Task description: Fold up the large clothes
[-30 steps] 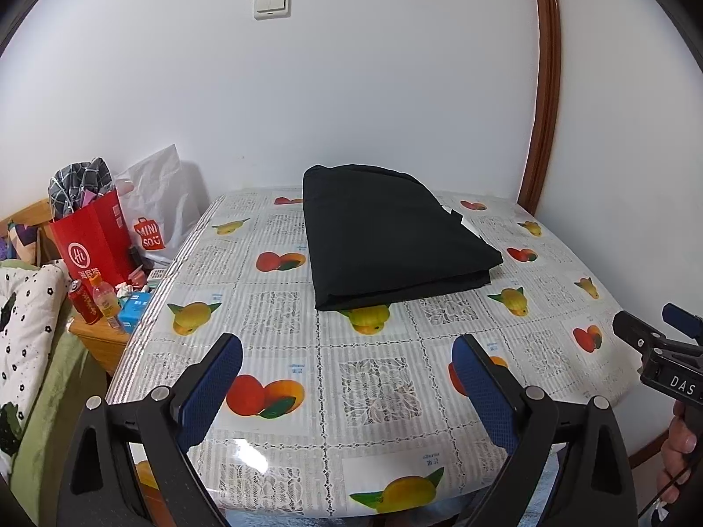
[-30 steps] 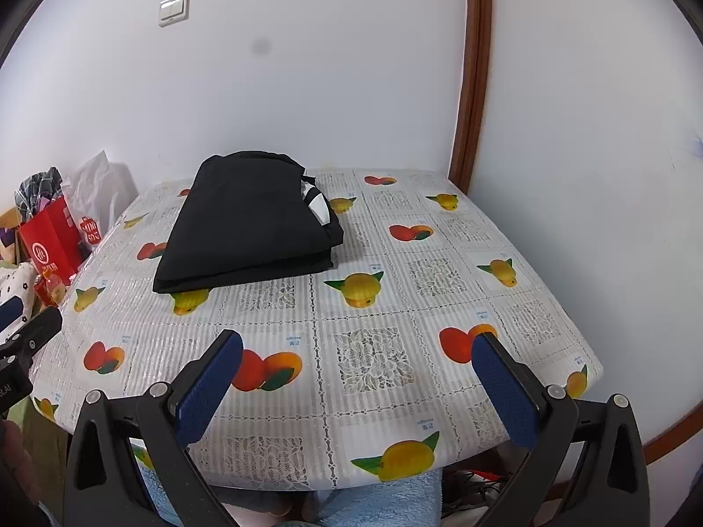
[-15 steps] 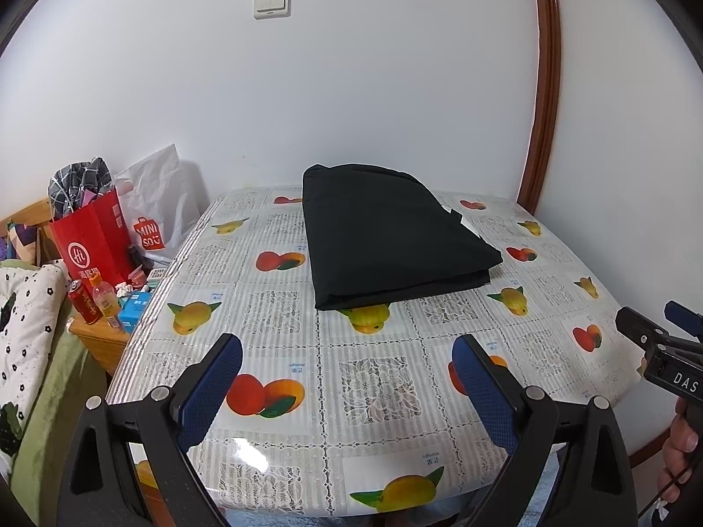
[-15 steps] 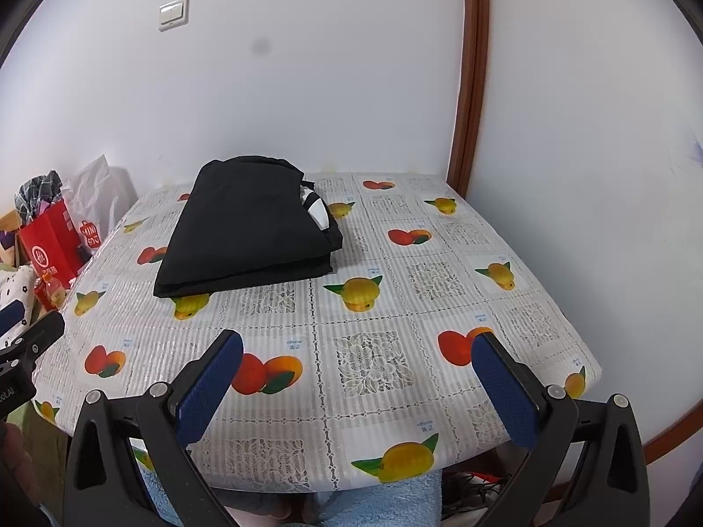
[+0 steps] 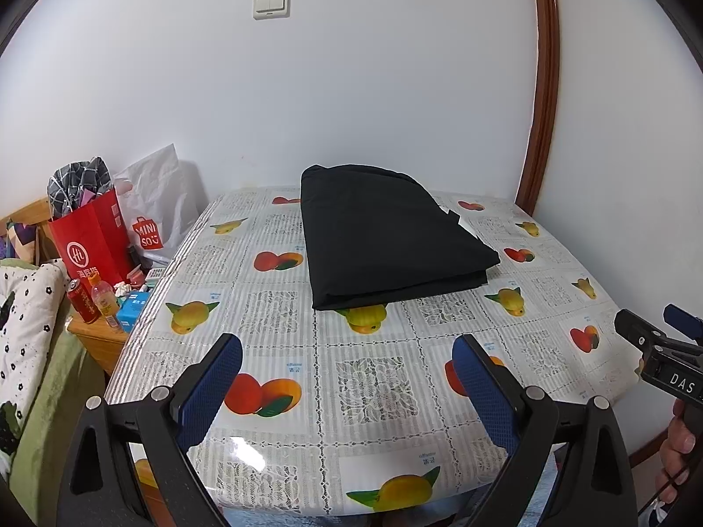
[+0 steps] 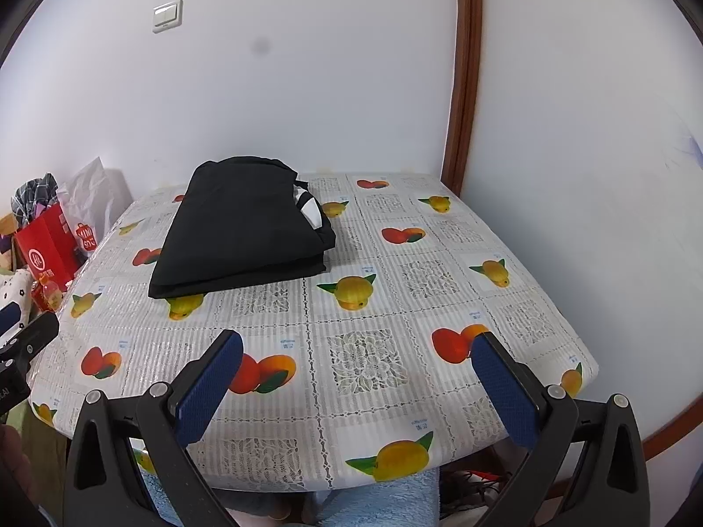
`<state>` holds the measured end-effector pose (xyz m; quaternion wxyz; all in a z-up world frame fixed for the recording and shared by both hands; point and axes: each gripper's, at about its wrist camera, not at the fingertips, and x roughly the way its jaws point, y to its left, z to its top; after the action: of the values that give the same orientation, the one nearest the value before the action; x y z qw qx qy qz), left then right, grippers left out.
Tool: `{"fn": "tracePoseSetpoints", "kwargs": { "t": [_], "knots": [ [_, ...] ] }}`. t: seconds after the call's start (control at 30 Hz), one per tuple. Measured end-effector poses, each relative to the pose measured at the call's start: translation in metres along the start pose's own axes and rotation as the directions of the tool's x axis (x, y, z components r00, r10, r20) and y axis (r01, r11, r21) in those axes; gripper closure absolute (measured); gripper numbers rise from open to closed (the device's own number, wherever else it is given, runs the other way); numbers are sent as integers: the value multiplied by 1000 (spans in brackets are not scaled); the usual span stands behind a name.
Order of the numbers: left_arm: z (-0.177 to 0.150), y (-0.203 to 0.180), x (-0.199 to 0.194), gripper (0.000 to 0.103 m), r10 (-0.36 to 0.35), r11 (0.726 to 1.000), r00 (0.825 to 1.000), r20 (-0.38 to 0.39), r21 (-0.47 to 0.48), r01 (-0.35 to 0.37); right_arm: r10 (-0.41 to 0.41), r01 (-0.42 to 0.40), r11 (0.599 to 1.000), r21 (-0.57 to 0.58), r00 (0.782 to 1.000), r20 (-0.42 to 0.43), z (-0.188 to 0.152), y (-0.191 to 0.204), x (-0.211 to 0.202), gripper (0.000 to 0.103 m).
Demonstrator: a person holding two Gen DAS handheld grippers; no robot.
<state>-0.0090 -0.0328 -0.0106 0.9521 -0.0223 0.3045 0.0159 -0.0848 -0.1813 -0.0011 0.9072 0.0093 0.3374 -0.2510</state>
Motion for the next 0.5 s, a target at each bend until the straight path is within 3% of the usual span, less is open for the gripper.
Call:
{"fn": "tracePoseSetpoints", "kwargs": {
  "t": [0.5],
  "knots": [
    [0,-1,0,6,-1,1000,1000,2,0,1,0,0,1000,5,1000,8,1,-1,-3,1]
  ]
}}
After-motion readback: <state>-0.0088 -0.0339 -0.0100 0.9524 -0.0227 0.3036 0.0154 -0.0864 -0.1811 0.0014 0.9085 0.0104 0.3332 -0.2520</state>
